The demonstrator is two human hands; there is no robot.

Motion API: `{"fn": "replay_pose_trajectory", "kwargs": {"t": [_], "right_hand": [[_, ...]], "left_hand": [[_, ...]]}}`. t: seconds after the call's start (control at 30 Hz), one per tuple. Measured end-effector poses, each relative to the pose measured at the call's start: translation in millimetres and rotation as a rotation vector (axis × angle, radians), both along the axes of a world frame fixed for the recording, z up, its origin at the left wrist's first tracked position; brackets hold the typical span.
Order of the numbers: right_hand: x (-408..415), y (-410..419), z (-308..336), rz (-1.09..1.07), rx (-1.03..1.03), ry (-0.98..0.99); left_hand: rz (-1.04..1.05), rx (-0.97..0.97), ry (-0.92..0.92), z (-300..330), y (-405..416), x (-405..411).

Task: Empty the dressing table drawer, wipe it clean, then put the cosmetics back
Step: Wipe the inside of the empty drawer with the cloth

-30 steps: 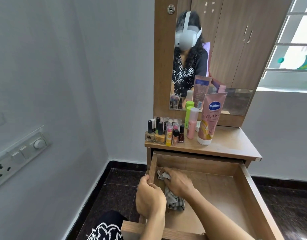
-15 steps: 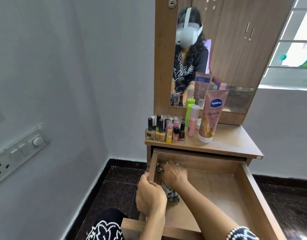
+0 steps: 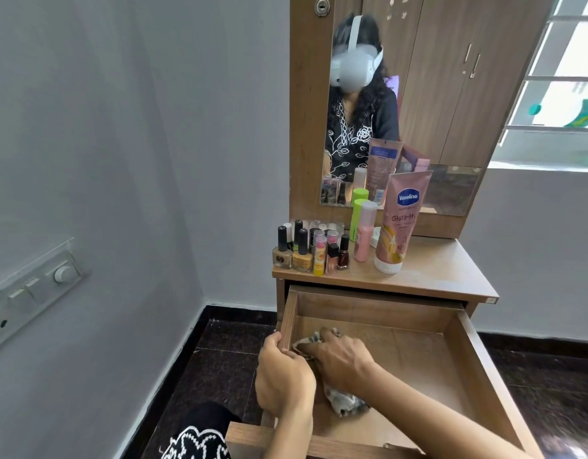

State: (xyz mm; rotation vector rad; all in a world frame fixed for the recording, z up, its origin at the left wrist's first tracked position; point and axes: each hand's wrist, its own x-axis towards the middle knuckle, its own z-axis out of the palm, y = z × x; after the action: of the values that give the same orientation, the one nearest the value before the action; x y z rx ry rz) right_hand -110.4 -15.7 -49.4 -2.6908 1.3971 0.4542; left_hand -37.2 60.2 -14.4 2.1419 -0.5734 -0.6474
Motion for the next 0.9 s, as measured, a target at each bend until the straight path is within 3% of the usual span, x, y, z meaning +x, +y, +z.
{"fn": "replay_pose_trajectory", "kwargs": {"t": [0.23, 0.47, 0.57, 0.77, 0.9], "right_hand": [[26, -28, -2, -0.199, -0.051, -0.062], [25, -31, -5, -0.206, -0.06, -0.045], [23, -31, -2, -0.157, -0.054, -0.005], [-10, -13, 7, 0.198, -0.006, 0.079], [-12, -12, 1, 0.119, -0.031, 0.031]], "left_hand": [[-0.008, -0.001, -0.017, -1, 0, 1], [-0.014, 0.009, -0.036, -1, -1, -1], [-0.013, 0.017, -0.029, -1, -1, -1], [-0.006, 0.013, -0.032, 3, -1, 0], [-0.012, 0.014, -0.024, 1, -1, -1]]}}
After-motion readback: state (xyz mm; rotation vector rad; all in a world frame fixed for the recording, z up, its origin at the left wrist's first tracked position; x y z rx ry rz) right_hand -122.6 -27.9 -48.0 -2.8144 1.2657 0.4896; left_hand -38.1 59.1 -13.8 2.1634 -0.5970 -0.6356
